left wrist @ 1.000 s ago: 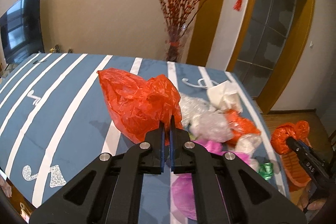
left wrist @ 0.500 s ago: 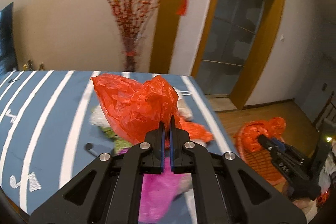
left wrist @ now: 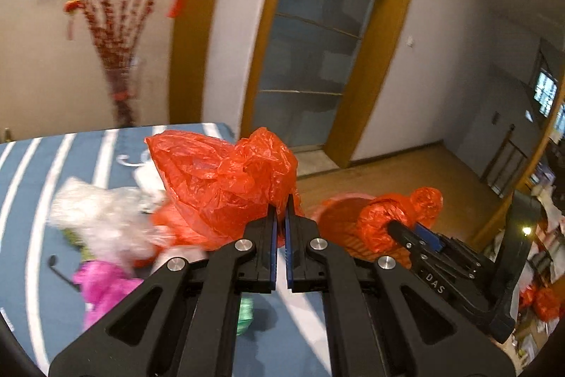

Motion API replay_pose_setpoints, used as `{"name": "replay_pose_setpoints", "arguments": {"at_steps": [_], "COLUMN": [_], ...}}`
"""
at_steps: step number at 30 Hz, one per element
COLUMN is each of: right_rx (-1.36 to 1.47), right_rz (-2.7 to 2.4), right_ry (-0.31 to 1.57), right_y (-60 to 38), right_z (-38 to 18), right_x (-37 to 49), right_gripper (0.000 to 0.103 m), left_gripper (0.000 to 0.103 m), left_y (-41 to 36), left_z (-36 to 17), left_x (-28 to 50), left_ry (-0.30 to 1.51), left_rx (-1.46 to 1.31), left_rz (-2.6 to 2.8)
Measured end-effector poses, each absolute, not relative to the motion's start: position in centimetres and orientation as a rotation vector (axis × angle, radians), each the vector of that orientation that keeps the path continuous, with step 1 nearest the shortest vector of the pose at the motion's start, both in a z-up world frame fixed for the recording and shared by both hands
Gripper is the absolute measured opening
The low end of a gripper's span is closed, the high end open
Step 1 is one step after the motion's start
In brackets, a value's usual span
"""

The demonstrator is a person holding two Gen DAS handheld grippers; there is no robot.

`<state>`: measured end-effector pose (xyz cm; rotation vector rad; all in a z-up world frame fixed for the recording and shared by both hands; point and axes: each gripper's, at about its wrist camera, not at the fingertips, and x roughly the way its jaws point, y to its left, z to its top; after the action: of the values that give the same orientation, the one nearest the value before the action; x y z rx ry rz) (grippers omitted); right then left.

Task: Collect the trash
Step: 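Carry both red bags to the orange wastebasket and open both tools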

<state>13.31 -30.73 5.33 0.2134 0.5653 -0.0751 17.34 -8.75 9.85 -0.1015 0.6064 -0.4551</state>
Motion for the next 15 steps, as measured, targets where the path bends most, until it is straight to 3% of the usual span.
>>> {"name": "replay_pose_setpoints", "arguments": {"at_steps": [15], "right_rx": [0.297], "right_rz": [-0.196], "right_ry": [0.597], "right_y": [-38.7], "right_z": [2.4], "right_x": [12.8], "right_gripper": [0.027], "left_gripper": [0.003], "left_y": [-19.4], "left_z": [6.0], "left_x": [18.8], "left_ry": [0.721], "left_rx": [-0.07], "left_rz": [-0.647]}}
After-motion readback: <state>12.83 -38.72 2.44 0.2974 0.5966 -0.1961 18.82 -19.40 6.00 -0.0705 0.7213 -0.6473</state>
